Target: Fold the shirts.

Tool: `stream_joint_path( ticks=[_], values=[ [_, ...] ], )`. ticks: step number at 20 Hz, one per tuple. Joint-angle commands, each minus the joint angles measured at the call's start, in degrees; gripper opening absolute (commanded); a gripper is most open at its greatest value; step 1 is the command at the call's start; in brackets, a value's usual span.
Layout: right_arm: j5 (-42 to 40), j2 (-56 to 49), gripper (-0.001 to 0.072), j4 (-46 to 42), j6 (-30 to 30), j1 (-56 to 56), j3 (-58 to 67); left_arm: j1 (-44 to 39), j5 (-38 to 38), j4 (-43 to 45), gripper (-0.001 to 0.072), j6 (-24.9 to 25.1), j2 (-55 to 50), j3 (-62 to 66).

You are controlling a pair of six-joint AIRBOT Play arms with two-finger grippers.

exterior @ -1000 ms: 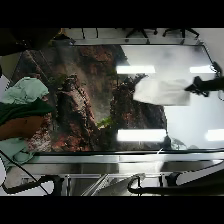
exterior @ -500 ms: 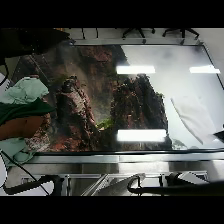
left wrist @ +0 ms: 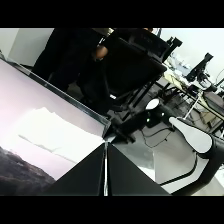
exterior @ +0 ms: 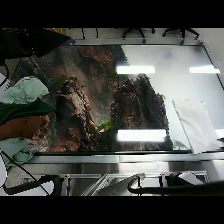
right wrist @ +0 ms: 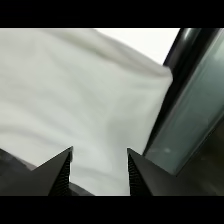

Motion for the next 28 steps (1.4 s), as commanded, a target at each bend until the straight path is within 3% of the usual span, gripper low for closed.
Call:
stream_joint_path(
  ticks=[1,2,3,4,6,8,13,16,28],
  values=[
    [-0.92,0.11,0.0385,1.44,2.60,2.91,15.78,1.05,1.75,0.11,0.0021,0.09,0.02,-0.02],
    [-1.66,-0.31,0.0345,2.29,2.58,5.46,20.22,1.55,2.49,0.59,0.0021,0.15,0.02,-0.02],
    [-1.60,-0.81,0.0192,3.13,2.56,8.17,23.10,2.01,3.45,2.49,0.0020,0.24,0.04,-0.02],
    [-2.08,-1.20,0.0104,4.07,2.56,11.87,25.03,2.64,4.39,4.87,0.0018,0.24,0.04,-0.04],
    [-3.52,-1.81,0.0019,6.51,2.56,20.72,25.31,3.52,5.68,11.63,0.0016,-2.43,0.04,-0.04],
    [-3.61,-3.19,0.0019,6.05,2.51,31.87,25.20,3.89,5.86,14.53,0.0016,-5.25,1.09,-2.64],
    [-4.07,-6.23,0.0019,4.37,2.32,61.22,25.09,1.92,8.55,19.74,0.0016,-5.53,10.93,-22.01],
    [-5.99,-7.50,0.0019,4.39,0.37,72.83,25.09,1.01,9.20,22.08,0.0017,-5.55,15.13,-29.49],
    [-5.92,-7.96,0.0019,4.59,0.39,75.78,25.09,1.03,9.05,22.03,0.0020,-5.55,18.21,-34.88]
  ],
)
